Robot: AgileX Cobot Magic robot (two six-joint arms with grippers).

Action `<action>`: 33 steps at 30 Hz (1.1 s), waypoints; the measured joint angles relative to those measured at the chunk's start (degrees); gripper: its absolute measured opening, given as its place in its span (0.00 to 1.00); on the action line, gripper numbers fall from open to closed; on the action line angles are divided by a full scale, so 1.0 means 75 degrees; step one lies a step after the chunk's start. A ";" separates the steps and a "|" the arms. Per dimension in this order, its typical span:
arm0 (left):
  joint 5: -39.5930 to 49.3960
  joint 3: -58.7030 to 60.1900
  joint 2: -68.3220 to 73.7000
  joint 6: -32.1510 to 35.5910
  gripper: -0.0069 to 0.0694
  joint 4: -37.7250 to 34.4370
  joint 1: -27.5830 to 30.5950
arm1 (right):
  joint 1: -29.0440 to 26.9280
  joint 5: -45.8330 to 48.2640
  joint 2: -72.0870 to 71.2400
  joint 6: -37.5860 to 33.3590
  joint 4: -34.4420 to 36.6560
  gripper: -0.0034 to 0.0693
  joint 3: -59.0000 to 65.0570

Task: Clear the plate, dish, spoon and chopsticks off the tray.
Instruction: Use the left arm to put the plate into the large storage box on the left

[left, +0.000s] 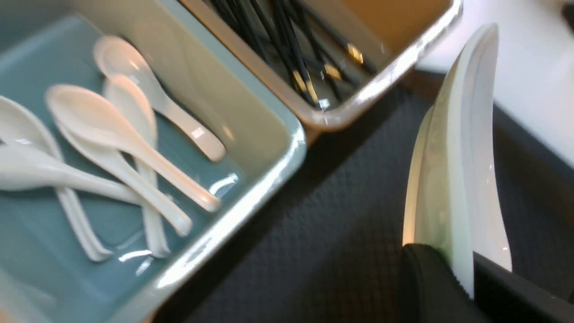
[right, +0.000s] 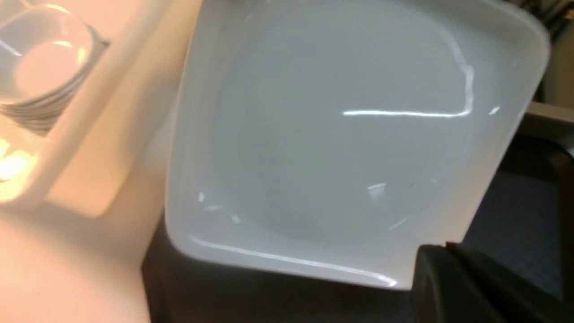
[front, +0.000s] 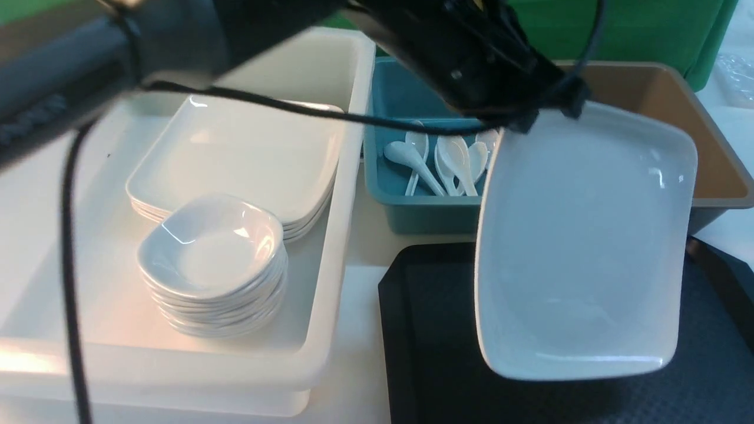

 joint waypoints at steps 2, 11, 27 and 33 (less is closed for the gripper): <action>0.0000 0.0000 -0.0167 0.0000 0.13 -0.0028 0.0201 | 0.0000 -0.0051 0.0175 -0.0134 0.0144 0.09 -0.0119; 0.0285 0.0000 -0.1064 0.0053 0.13 -0.0748 0.2123 | 0.0000 -0.0093 0.1601 -0.1089 0.0832 0.09 -0.1787; -0.0617 0.2026 -0.1718 0.1697 0.13 -0.4643 0.6979 | 0.0688 -0.0351 0.4694 -0.2569 0.1906 0.08 -0.4839; -0.2237 0.3853 -0.1718 0.2625 0.13 -0.5917 0.7529 | 0.1063 -0.0336 0.5760 -0.2677 0.1935 0.08 -0.5784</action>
